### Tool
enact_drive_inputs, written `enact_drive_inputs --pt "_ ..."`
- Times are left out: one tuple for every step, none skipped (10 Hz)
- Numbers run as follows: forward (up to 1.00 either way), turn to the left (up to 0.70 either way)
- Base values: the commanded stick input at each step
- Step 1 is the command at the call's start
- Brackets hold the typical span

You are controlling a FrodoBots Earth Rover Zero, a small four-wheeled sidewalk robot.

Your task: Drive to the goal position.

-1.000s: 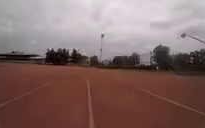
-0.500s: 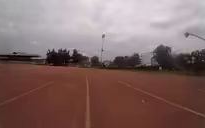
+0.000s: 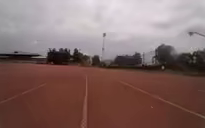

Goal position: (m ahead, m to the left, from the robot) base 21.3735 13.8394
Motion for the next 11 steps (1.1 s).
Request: enact_drive_inputs --pt "0.70 0.00" --pt "0.70 0.00" --pt "0.70 0.00" --pt "0.70 0.00" --pt "0.70 0.00" --pt "0.70 0.00" --pt "0.70 0.00" --pt "0.70 0.00" --pt "0.70 0.00" --pt "0.70 0.00" --pt "0.70 0.00"
